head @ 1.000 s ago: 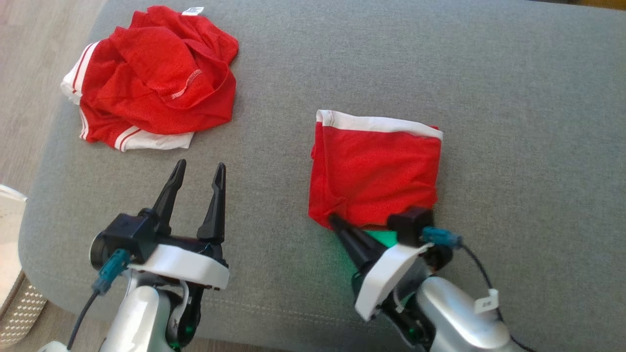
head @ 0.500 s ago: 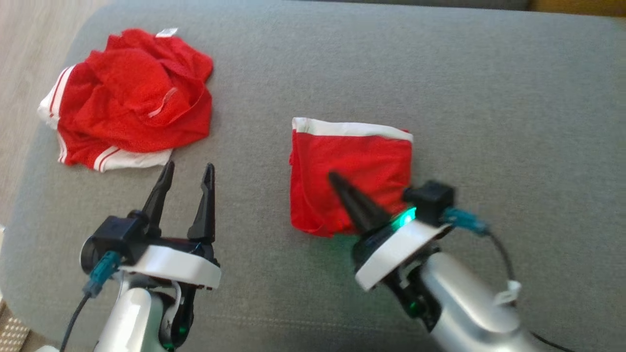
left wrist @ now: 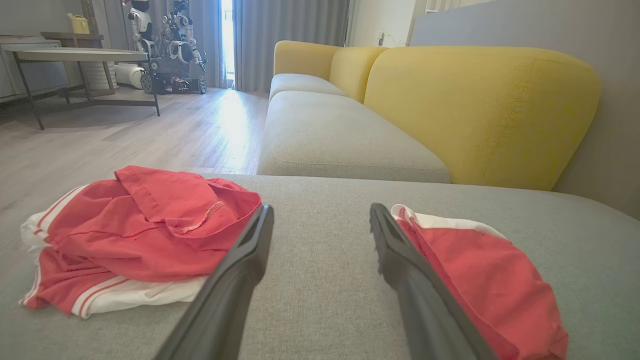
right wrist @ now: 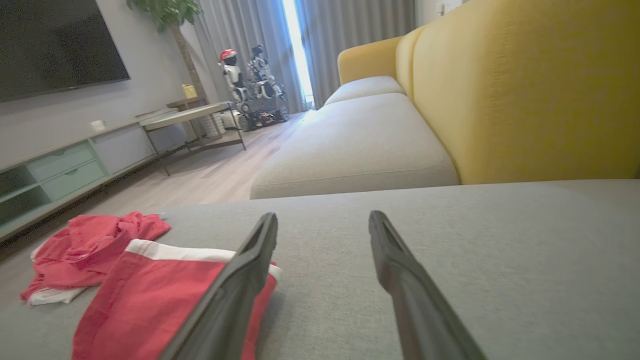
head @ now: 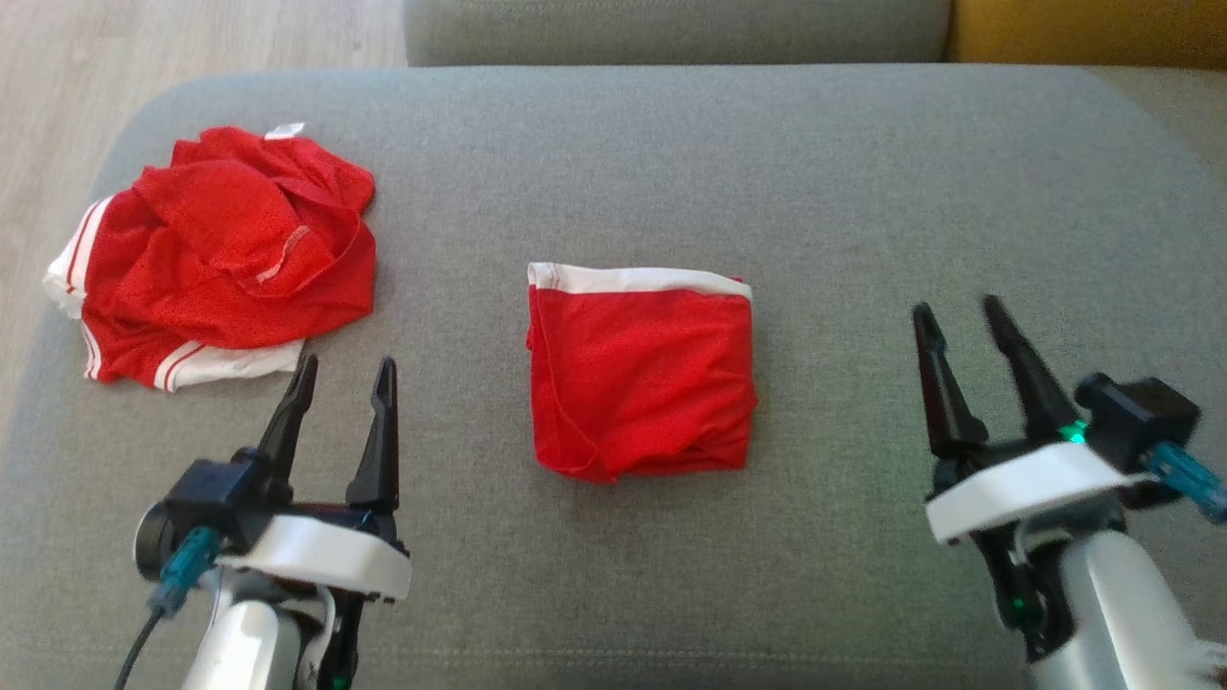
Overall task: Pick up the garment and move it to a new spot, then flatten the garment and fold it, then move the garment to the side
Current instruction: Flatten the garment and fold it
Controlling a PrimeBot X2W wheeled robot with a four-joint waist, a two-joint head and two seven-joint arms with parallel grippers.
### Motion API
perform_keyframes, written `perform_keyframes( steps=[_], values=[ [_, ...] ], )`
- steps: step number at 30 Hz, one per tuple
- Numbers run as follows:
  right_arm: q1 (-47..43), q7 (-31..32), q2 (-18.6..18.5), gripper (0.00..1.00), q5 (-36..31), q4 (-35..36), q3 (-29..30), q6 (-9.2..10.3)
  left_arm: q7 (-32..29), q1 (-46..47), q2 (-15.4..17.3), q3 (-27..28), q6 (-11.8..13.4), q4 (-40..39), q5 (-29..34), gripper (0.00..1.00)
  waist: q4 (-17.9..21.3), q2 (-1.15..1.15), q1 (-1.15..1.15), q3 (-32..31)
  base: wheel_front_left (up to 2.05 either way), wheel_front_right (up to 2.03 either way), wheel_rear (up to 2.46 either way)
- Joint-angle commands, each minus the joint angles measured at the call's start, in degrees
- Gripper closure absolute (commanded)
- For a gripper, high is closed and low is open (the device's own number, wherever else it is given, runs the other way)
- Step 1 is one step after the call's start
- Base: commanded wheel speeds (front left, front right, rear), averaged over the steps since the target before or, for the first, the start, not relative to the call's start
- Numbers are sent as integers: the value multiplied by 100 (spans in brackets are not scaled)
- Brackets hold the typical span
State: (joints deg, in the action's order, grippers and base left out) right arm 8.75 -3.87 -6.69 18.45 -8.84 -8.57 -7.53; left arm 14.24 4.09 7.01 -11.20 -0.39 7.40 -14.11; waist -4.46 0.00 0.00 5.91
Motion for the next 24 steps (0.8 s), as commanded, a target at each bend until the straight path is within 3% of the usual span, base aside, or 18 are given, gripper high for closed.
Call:
perform_keyframes(
  steps=[1,8,24],
  values=[
    [-54,85,57,0,-176,355,81,4,28,51,136,220,58,-215,36,0,31,0,0,-87,0,0,0],
    [-620,424,174,0,-631,923,552,4,-54,-202,208,162,127,-299,81,0,62,0,0,-365,0,0,0],
    [-1414,902,269,0,-806,1533,634,4,-246,-643,309,81,248,-476,42,0,124,0,0,-784,0,0,0]
  ],
)
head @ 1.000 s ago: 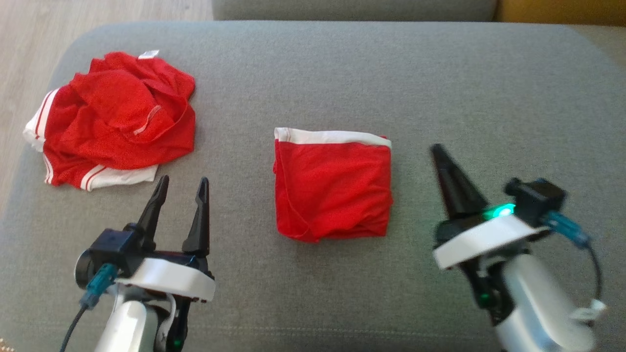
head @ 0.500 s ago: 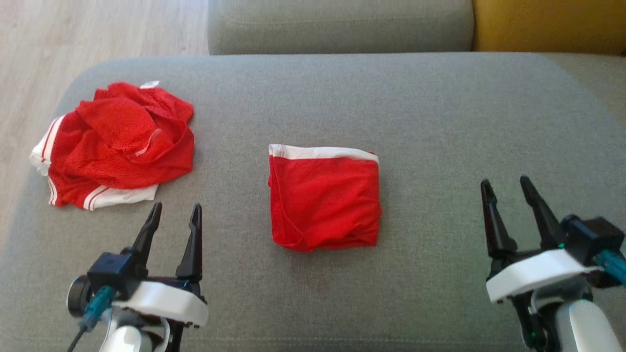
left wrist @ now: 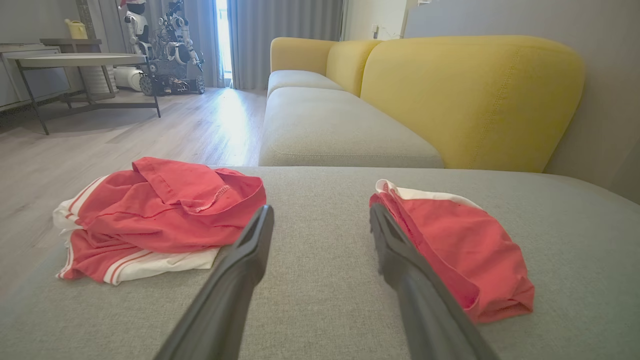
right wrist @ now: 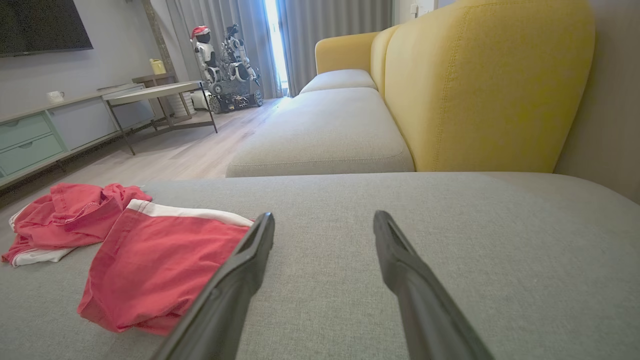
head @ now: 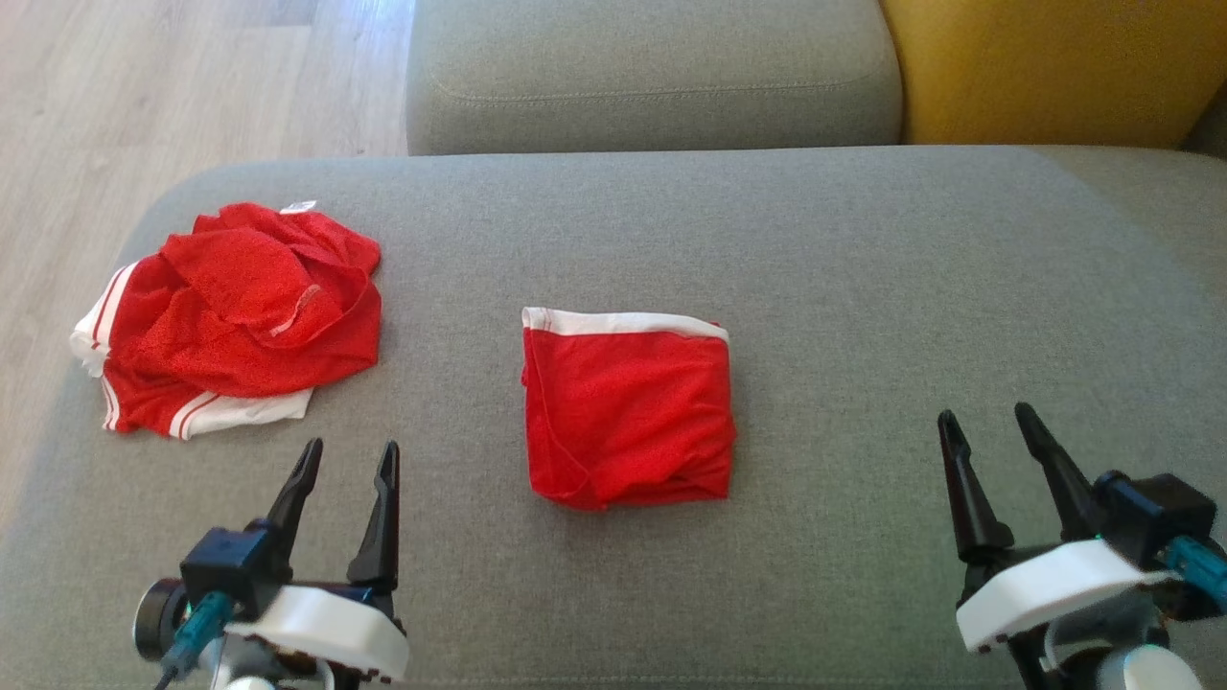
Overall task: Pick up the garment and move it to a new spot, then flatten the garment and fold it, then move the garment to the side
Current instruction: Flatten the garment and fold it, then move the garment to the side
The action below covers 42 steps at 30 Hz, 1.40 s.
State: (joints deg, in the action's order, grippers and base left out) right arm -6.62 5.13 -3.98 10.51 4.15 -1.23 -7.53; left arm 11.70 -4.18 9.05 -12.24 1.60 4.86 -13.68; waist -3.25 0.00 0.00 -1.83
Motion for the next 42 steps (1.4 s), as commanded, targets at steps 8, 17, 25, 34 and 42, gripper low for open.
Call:
perform_keyframes(
  steps=[8,17,25,34,42],
  values=[
    [92,36,23,0,21,239,-105,4,-12,193,137,162,71,-219,-18,0,-5,0,0,-26,0,0,0],
    [146,46,23,0,-22,203,-172,4,-8,221,156,139,90,-219,-63,0,5,0,0,2,0,0,0],
    [183,43,24,0,-23,156,-182,4,0,273,161,98,109,-215,-84,0,-23,0,0,30,0,0,0],
    [604,68,59,0,68,-285,-314,4,32,651,151,-25,14,-287,-77,0,-315,0,0,501,0,0,0],
    [1404,-70,95,0,76,-1381,-797,4,193,1243,14,-222,-175,-134,-38,0,-755,0,0,1139,0,0,0]
  ],
)
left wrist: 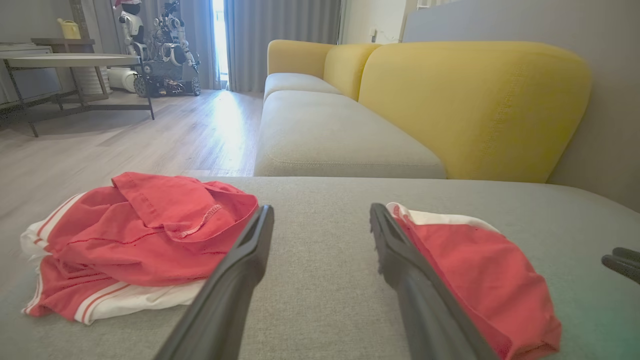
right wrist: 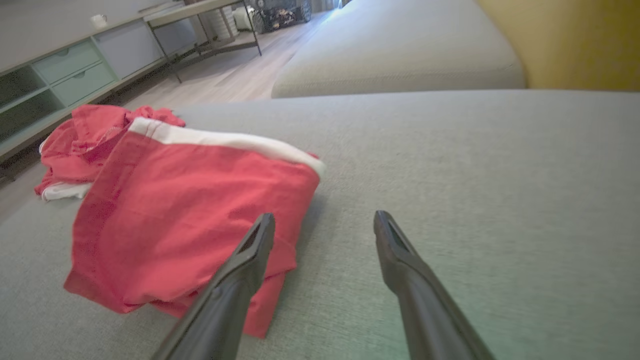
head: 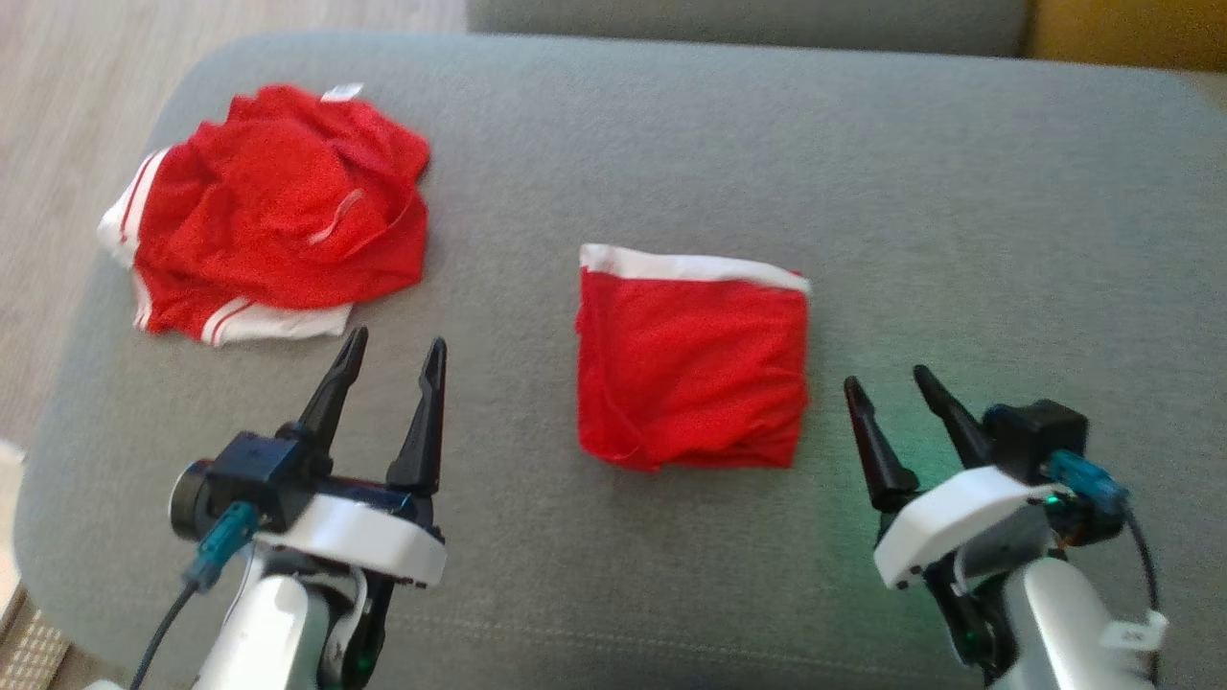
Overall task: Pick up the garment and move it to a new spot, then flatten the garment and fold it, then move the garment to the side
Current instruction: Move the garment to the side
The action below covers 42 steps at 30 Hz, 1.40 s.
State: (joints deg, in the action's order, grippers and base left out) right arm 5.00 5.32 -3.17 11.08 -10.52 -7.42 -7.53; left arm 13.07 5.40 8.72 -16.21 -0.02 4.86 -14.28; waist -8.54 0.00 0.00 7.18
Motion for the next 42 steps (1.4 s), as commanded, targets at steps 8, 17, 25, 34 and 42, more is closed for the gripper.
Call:
perform_keyframes(
  steps=[8,17,25,34,42],
  values=[
    [852,-252,27,0,65,-1026,-386,4,157,579,-94,127,-90,55,24,0,-460,0,0,508,0,0,0],
    [1355,-237,28,100,282,-1949,-692,4,190,679,-175,201,-133,138,42,0,-402,0,0,656,0,0,0],
    [1519,-203,-152,100,-45,-1853,-900,4,192,579,-158,328,-166,-2,141,0,185,0,0,553,0,0,0],
    [1733,348,-1420,100,-175,-1232,-759,4,192,609,-120,392,-206,-186,246,0,1055,0,0,634,0,0,0],
    [2665,761,-2884,100,44,-932,-528,4,193,874,-6,380,-290,-343,324,0,1569,0,0,1139,0,0,0]
  ],
)
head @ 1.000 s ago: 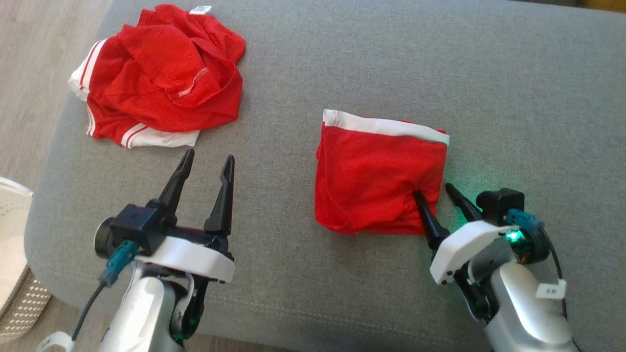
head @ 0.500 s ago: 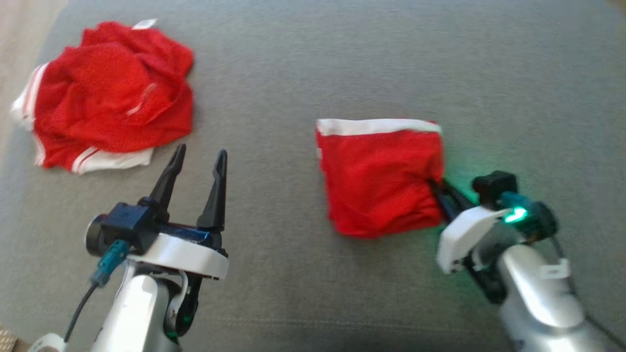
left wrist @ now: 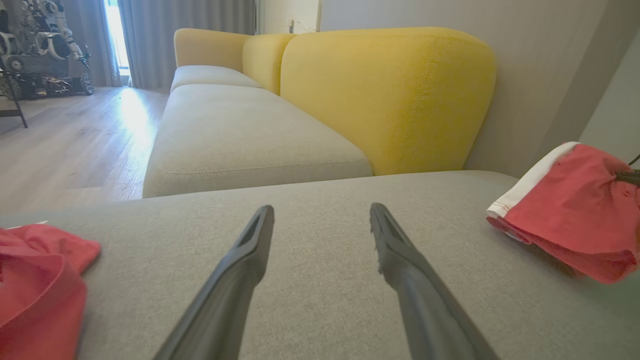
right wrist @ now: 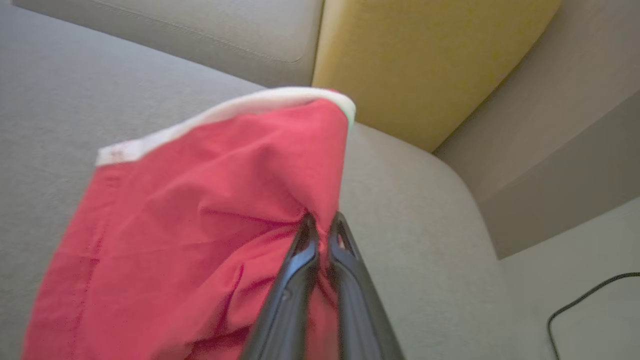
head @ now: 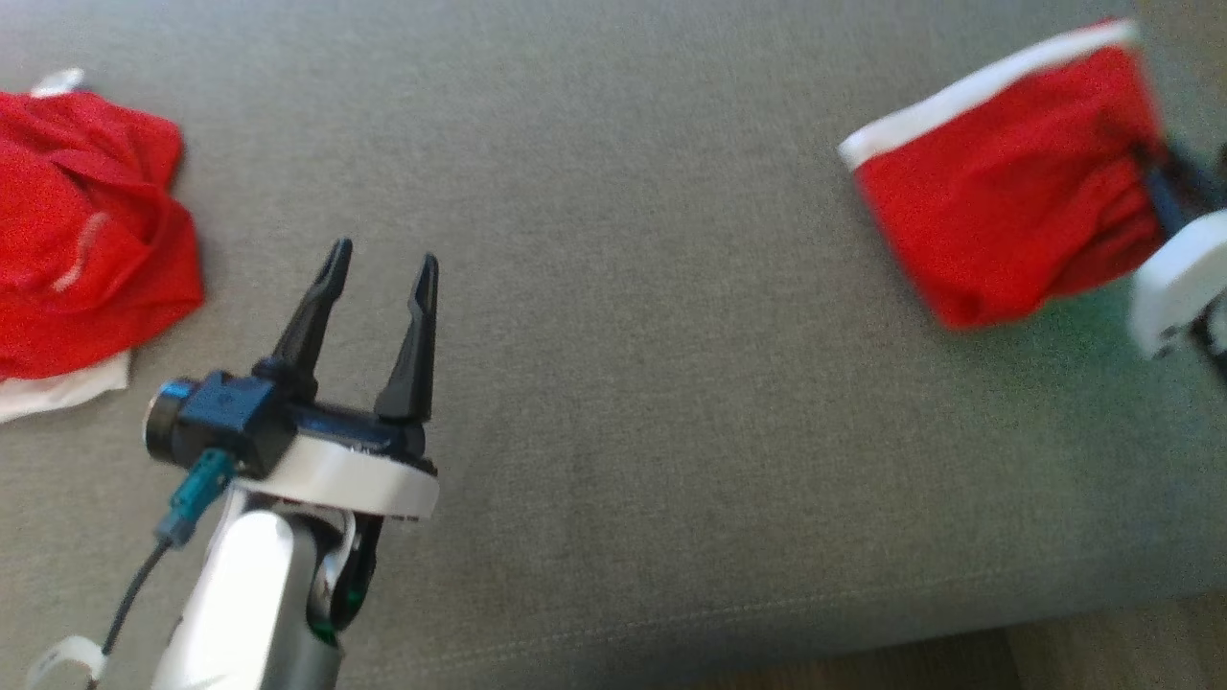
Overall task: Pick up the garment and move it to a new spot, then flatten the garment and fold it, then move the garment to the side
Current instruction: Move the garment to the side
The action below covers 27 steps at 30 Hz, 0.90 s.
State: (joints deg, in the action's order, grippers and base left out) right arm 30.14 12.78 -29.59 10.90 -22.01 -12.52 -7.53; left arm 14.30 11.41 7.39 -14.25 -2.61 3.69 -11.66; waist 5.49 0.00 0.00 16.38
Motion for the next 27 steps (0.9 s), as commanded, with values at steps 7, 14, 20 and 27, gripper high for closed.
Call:
perform_keyframes(
  steps=[7,14,20,27],
  values=[
    [512,323,-944,100,449,352,69,4,70,527,191,161,-80,-345,100,0,258,0,0,668,0,0,0],
    [588,435,-1084,100,581,273,378,4,70,683,284,179,-128,-346,92,0,355,0,0,985,0,0,0],
    [570,404,-746,59,356,234,939,4,70,735,361,208,-145,-351,85,0,433,0,0,1095,0,0,0],
    [321,380,-45,0,-184,511,1794,4,70,735,422,214,-138,-359,79,0,502,0,0,1118,0,0,0]
  ],
)
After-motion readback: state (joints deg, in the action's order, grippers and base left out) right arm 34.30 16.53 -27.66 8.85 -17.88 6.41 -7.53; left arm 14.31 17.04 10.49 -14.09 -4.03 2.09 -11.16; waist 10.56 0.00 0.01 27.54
